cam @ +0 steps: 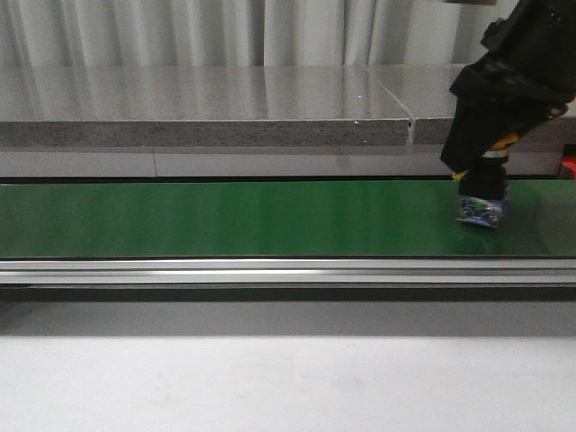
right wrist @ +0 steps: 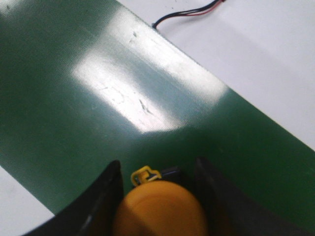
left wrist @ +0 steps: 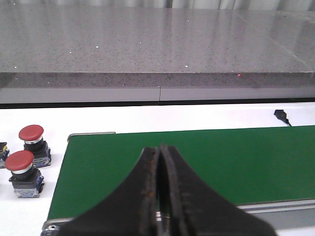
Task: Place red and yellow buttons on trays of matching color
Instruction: 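Carry the yellow button into the yellow tray and open the right gripper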
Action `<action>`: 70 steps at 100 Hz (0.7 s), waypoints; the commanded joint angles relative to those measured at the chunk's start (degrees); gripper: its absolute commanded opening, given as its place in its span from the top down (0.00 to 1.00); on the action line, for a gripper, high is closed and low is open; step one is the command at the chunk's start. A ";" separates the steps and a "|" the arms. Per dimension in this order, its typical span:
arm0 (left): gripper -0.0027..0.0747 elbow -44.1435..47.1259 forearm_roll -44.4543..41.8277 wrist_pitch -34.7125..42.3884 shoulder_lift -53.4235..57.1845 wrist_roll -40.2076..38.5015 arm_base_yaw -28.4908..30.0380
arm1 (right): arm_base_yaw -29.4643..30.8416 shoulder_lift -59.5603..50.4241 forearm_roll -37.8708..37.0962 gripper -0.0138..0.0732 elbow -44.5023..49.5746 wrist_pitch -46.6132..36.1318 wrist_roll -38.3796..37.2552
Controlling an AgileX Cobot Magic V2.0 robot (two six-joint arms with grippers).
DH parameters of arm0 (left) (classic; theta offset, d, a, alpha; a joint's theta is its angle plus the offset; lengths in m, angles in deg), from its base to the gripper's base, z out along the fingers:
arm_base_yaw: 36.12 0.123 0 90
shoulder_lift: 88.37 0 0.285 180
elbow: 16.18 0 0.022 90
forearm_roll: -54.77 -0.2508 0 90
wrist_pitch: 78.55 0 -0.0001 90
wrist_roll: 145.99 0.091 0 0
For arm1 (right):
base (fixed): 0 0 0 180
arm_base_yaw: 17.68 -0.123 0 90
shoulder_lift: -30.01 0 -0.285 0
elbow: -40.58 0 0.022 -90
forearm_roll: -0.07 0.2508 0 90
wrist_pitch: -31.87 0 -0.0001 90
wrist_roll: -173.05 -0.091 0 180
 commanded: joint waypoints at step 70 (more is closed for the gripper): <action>0.99 -1.52 0.44 4.32 -0.46 -0.05 -0.27 | 47.99 -14.14 -5.57 0.61 -1.54 -3.89 -23.18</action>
